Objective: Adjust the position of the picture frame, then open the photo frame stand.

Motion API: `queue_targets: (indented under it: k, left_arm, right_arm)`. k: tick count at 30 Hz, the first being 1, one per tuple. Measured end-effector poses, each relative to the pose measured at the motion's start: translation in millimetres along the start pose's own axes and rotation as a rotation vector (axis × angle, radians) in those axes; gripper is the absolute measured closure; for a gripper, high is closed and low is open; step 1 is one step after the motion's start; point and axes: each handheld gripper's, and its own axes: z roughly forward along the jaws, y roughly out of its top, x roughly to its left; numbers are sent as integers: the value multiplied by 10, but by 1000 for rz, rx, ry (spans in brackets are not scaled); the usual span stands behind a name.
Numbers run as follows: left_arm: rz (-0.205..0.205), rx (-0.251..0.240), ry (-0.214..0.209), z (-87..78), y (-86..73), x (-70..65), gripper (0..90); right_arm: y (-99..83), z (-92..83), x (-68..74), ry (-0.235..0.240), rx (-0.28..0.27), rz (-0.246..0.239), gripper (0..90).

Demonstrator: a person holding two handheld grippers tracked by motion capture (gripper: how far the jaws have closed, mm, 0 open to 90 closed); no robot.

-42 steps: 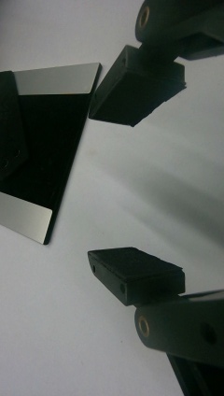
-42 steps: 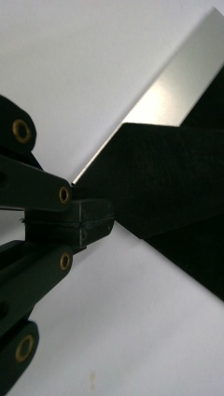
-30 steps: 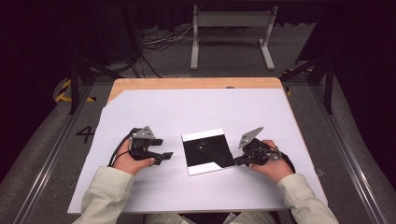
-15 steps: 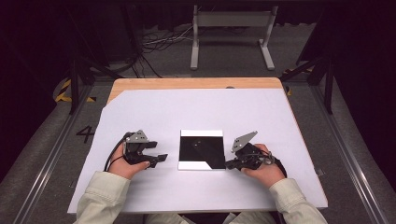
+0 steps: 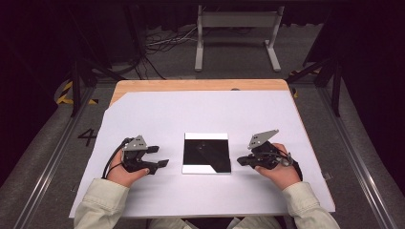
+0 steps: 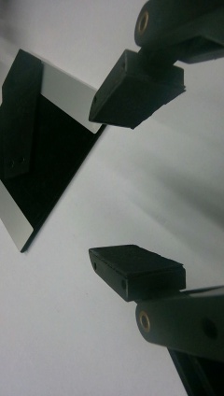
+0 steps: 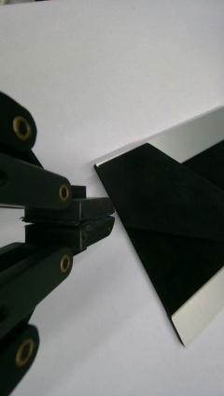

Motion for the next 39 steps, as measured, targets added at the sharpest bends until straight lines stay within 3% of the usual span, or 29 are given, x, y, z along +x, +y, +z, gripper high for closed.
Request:
queue_targets:
  k: [4, 9, 19, 23, 27, 31, 36, 39]
  left_arm:
    - [5, -5, -18, 25, -1, -2, 291]
    - [-2, -13, -1, 25, -10, 8, 269]
    - [-4, -9, 14, 32, -34, 19, 249]
    - [-7, -11, 13, 31, -32, 13, 248]
    - [-10, 1, -9, 29, -33, 13, 295]
    - [-8, 1, -5, 38, -30, 8, 297]
    - [-9, 1, -4, 37, -36, 11, 294]
    - [-16, 8, -5, 32, -44, 7, 296]
  right_arm:
    - [-29, -54, -15, -13, -32, 7, 832]
    - [-27, -95, -16, -15, -47, 15, 791]
    - [8, -164, 42, -8, -36, 22, 757]
    - [33, -162, 83, 5, -12, 23, 753]
    - [44, -117, 121, 20, 44, 19, 760]
    - [46, -59, 154, 36, 94, 15, 766]
    - [53, 0, 179, 42, 136, 5, 801]
    - [60, 90, 221, 60, 191, 6, 839]
